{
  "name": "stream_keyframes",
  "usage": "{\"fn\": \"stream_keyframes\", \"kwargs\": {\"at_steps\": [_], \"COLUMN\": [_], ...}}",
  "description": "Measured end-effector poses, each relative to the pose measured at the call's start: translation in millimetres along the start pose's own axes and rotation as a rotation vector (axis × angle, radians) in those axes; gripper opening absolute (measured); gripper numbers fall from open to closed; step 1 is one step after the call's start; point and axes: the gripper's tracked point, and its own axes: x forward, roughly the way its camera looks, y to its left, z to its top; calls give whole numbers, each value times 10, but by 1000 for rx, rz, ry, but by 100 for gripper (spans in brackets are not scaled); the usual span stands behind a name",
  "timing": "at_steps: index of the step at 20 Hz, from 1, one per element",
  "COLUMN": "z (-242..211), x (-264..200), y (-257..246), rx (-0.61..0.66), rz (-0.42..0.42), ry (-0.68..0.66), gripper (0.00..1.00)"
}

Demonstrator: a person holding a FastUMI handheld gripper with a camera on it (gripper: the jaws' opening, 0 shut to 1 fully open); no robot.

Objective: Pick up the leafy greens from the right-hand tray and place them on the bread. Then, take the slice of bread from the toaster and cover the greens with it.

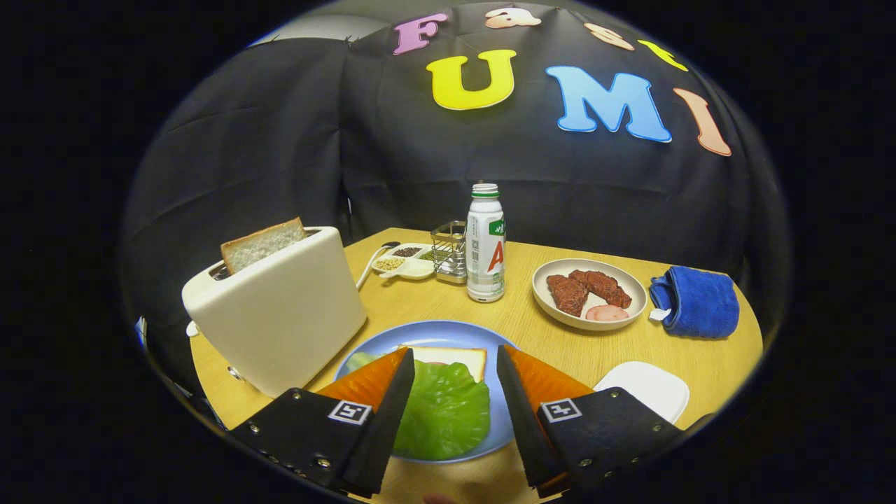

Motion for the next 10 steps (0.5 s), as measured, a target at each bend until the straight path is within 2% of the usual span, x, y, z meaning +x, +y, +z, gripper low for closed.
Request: {"fn": "stream_keyframes", "kwargs": {"at_steps": [6,10], "z": [260,419], "x": [-185,-252], "y": [302,513], "rx": [43,16], "rz": [8,-19], "ry": [-129,-179], "gripper": [73,73]}}
